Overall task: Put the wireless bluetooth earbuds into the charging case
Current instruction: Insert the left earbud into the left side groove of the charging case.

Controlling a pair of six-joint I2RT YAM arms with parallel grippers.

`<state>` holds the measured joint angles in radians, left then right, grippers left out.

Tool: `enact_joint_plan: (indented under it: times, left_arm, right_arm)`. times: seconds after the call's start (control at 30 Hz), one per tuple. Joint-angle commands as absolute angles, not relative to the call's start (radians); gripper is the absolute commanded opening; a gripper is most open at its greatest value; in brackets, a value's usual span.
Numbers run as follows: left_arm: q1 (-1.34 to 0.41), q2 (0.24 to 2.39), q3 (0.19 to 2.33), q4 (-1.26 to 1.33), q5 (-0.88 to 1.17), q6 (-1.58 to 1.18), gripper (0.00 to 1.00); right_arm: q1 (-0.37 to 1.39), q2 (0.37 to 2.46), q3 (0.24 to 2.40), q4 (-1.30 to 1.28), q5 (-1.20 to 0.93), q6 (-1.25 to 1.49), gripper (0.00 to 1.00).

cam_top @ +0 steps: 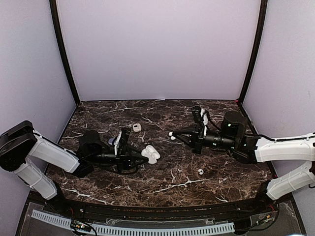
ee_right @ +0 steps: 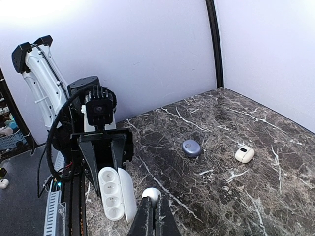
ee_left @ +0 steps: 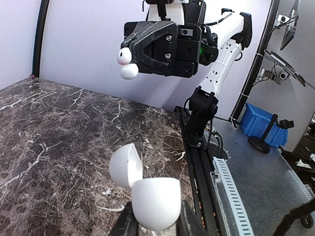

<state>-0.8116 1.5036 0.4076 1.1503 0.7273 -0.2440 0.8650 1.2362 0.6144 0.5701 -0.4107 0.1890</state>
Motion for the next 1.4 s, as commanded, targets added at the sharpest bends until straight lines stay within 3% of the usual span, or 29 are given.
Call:
enact_joint_plan:
  times: [0.0, 0.73, 1.37]
  left_arm:
    - [-0.808, 1.501, 0.431, 1.205, 0.745, -0.253, 0.16]
    - [-0.808, 1.504, 0.416, 1.235, 0.744, -0.256, 0.15]
    - [-0.811, 1.516, 0.405, 1.333, 0.753, -0.305, 0.15]
  right_arm:
    - [0.896, 1.240, 0.602, 0.682, -0.391, 0.216, 0.00]
    - [0.935, 1.289, 0.632, 0.734, -0.368, 0.239, 0.00]
    - [1.064, 1.439, 0.631, 0.961, -0.339, 0.192, 0.00]
